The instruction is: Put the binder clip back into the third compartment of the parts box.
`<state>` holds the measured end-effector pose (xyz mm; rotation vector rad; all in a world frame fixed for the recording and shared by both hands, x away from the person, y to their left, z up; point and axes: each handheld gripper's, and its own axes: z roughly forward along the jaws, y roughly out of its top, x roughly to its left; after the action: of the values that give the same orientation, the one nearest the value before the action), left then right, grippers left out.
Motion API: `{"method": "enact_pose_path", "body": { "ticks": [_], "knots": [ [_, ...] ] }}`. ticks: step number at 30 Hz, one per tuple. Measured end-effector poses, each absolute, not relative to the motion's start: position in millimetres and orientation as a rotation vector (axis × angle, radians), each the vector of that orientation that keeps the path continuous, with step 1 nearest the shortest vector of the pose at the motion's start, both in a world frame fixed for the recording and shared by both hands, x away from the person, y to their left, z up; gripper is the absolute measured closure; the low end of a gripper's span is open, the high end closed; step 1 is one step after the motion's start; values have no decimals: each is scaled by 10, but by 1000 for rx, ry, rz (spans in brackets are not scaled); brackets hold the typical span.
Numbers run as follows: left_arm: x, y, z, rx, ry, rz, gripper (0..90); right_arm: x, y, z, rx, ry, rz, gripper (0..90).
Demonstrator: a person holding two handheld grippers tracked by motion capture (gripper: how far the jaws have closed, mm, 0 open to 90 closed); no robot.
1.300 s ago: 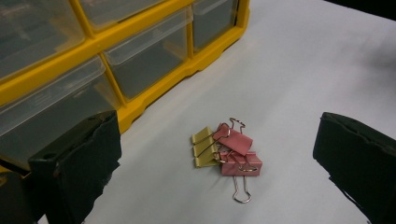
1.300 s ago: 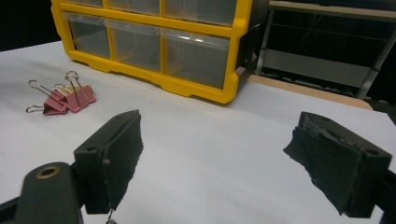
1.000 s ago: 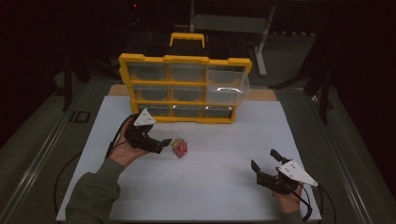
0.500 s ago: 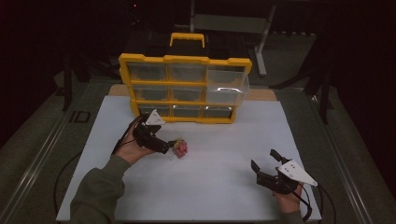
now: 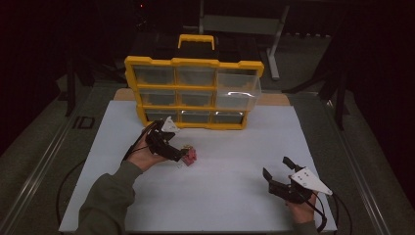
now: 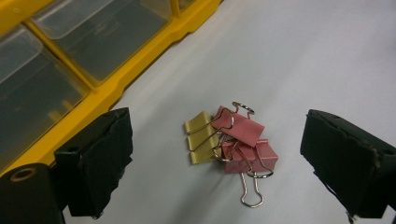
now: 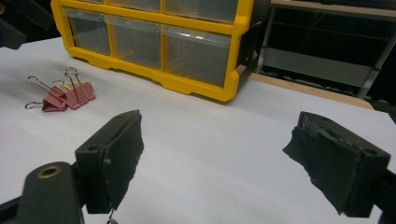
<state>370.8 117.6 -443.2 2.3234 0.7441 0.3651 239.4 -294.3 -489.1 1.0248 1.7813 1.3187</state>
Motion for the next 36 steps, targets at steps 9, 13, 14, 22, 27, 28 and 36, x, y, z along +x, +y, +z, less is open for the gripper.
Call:
{"method": "enact_pose_path", "body": {
  "ticks": [9,13,14,22,27,28,36],
  "knots": [
    [3773,1110,-4530,2365,746,340,141,2397,-2944,-4892,1025,1783,1318,159],
    [3798,1086,-4573,2384,745,332,147,2397,-2945,-4893,1024,1783,1319,159],
    [3801,1077,-4585,2385,746,331,149,2397,-2945,-4892,1024,1782,1319,159],
    [3832,1036,-4654,2420,748,324,181,2396,-2949,-4890,1023,1781,1318,159],
    [3848,1012,-4687,2442,745,321,215,2396,-2948,-4891,1024,1781,1317,159],
    [3849,1005,-4694,2450,744,322,221,2396,-2947,-4891,1024,1781,1317,159],
    [3874,966,-4732,2472,733,322,264,2396,-2947,-4891,1024,1781,1315,160]
  ]
}}
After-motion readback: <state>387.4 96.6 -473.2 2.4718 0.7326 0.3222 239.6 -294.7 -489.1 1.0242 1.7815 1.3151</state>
